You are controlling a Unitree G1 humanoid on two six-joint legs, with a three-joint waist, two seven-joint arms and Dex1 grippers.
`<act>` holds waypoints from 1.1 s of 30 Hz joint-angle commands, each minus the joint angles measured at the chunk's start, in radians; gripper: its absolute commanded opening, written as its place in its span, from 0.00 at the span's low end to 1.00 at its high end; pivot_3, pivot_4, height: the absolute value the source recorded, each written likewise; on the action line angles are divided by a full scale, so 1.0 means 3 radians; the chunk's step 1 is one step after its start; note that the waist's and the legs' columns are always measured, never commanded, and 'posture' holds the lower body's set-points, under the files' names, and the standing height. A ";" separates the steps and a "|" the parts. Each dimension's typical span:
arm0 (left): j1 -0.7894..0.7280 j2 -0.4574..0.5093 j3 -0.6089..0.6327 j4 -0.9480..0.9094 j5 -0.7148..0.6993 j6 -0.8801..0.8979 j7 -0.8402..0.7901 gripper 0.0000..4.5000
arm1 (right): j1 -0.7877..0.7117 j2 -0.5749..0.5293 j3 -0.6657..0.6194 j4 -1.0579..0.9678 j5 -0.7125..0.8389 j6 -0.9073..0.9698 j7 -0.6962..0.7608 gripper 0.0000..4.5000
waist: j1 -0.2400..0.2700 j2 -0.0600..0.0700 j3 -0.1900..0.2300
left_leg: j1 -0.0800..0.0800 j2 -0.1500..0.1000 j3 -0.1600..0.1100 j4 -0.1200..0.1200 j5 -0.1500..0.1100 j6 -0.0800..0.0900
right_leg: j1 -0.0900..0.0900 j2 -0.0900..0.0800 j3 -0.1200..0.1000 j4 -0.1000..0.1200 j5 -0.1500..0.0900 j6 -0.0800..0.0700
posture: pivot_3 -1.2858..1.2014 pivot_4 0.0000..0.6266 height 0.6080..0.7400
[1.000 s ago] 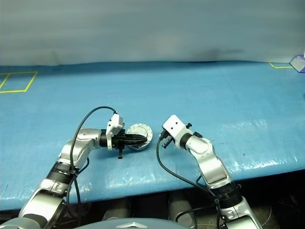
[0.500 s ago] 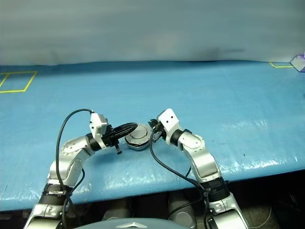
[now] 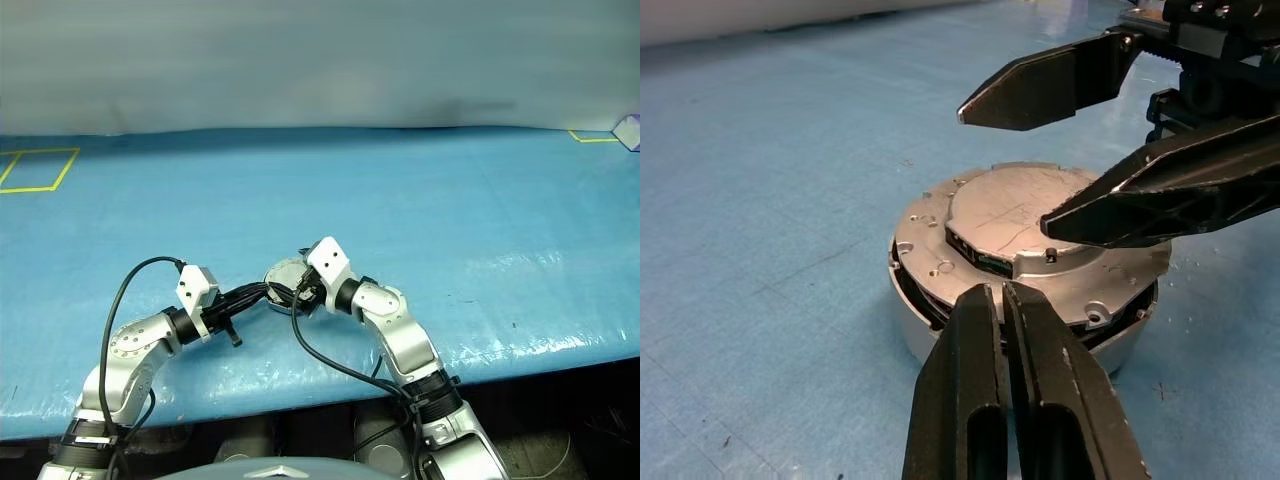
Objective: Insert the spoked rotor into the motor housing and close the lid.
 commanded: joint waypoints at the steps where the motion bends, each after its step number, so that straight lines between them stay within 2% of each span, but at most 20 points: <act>1: 0.0014 0.0003 -0.0016 -0.0135 0.0020 -0.0052 0.0039 0.03 | -0.0021 0.0020 0.0051 -0.0020 -0.0042 -0.0098 -0.0035 0.99 | -0.0002 0.0000 0.0000 | 0.0000 0.0000 0.0000 -0.0001 0.0000 0.0000 | -0.0001 0.0000 0.0000 0.0000 0.0000 0.0000 | 0.52 0.24 1.00; 9: 0.0040 -0.0026 0.0013 -0.0161 -0.0094 -0.0022 0.0021 0.03 | 0.0036 -0.0005 0.0107 0.0075 -0.0102 -0.0090 -0.0076 0.99 | -0.0002 0.0000 0.0000 | -0.0001 0.0000 0.0001 -0.0006 0.0000 0.0000 | -0.0004 0.0000 0.0000 0.0000 -0.0001 -0.0002 | 0.52 0.24 1.00; 15: 0.0032 -0.0216 0.0265 -0.0307 -0.0582 -0.0081 0.0000 0.03 | 0.0035 -0.0032 0.0143 0.0100 -0.0144 -0.0114 -0.0052 0.99 | -0.0002 -0.0001 0.0000 | -0.0001 0.0000 0.0002 -0.0005 0.0000 0.0000 | -0.0003 -0.0001 0.0000 -0.0001 -0.0001 -0.0002 | 0.52 0.24 1.00; 18: 0.0047 -0.0225 0.0302 -0.0332 -0.0620 -0.0098 -0.0007 0.03 | 0.0025 -0.0022 0.0143 0.0115 -0.0146 -0.0122 -0.0051 0.99 | -0.0004 -0.0001 0.0000 | 0.0000 0.0001 0.0002 -0.0005 0.0000 0.0000 | -0.0003 -0.0001 -0.0001 0.0000 -0.0001 -0.0002 | 0.52 0.24 1.00; 23: 0.0078 -0.0240 0.0359 -0.0321 -0.0599 -0.0152 0.0071 0.03 | 0.0005 -0.0008 0.0137 0.0133 -0.0147 -0.0129 -0.0055 0.67 | -0.0007 -0.0001 0.0000 | 0.0000 0.0000 0.0002 -0.0005 0.0000 0.0000 | -0.0003 -0.0001 -0.0001 -0.0001 -0.0002 -0.0002 | 0.52 0.24 1.00; 33: 0.0105 -0.0224 0.0294 -0.0263 -0.0443 -0.0203 0.0171 0.03 | -0.0070 -0.0035 0.0172 -0.0068 -0.0199 0.0039 -0.0080 0.67 | -0.0010 -0.0001 0.0001 | 0.0000 0.0001 0.0002 -0.0006 0.0000 -0.0001 | -0.0004 0.0000 -0.0001 -0.0001 -0.0002 -0.0002 | 0.52 0.24 1.00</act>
